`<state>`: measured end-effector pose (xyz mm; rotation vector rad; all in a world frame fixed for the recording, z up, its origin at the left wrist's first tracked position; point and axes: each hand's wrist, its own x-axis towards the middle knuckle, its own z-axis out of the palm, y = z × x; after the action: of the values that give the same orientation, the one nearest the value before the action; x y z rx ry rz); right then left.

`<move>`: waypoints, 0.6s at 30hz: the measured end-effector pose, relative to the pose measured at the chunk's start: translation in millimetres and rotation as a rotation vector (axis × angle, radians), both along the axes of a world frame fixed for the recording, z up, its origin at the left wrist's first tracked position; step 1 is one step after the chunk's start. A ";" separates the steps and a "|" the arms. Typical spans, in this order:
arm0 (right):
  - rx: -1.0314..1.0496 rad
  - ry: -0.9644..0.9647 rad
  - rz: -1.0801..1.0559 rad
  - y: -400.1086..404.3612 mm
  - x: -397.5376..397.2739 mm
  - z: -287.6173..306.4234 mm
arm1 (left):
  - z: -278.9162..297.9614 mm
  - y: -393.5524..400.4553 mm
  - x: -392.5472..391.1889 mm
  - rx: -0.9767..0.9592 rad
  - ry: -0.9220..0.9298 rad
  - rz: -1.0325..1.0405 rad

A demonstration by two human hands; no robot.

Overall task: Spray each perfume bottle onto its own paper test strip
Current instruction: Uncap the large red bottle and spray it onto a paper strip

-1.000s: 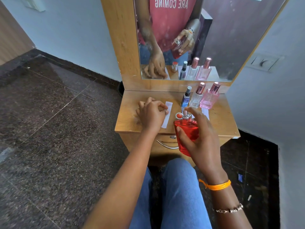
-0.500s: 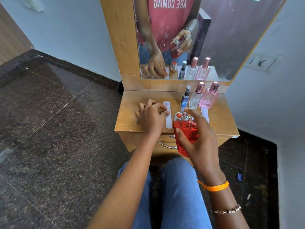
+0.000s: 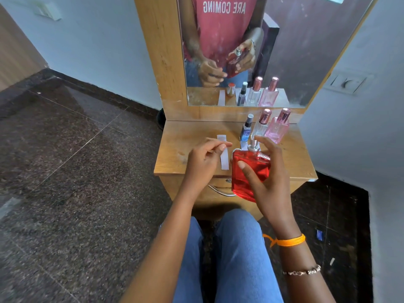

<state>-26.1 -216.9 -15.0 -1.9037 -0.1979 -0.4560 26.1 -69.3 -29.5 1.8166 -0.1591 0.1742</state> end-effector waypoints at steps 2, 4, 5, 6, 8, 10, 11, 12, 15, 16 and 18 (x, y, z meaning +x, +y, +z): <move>0.087 0.020 0.057 1.0 3.9 2.7 | 0.6 0.4 -15.8 -0.199 0.102 -0.157; 0.148 0.025 0.096 3.5 7.5 5.8 | -2.0 -3.0 -25.2 -0.337 0.183 -0.254; 0.164 0.024 0.103 4.7 9.2 7.0 | -3.1 -5.1 -27.2 -0.357 0.185 -0.272; 0.166 0.027 0.109 6.2 10.6 7.2 | -3.9 -6.4 -27.9 -0.361 0.175 -0.267; 0.141 0.058 0.120 8.3 13.3 7.4 | -4.2 -5.2 -28.3 -0.371 0.155 -0.210; 0.157 0.090 0.104 6.6 15.9 7.4 | -5.0 -0.3 -28.6 -0.373 0.134 -0.147; 0.187 0.091 0.076 5.5 17.2 7.9 | -5.6 2.8 -28.8 -0.356 0.122 -0.116; 0.215 0.085 0.029 4.2 18.8 8.0 | -6.0 6.4 -29.0 -0.338 0.113 -0.086; 0.151 0.054 -0.121 -0.9 26.7 1.1 | -4.5 17.6 -29.2 -0.340 0.107 -0.008; 0.088 0.055 -0.122 -2.3 29.0 -2.0 | -4.3 20.9 -28.9 -0.343 0.111 0.011; -0.067 0.084 -0.062 -2.8 32.7 -8.4 | -3.7 26.1 -29.3 -0.344 0.121 0.040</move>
<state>6.6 -219.7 -23.4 -1.9950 -0.0998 -0.4143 -3.1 -43.2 -33.2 1.4835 -0.0051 0.1114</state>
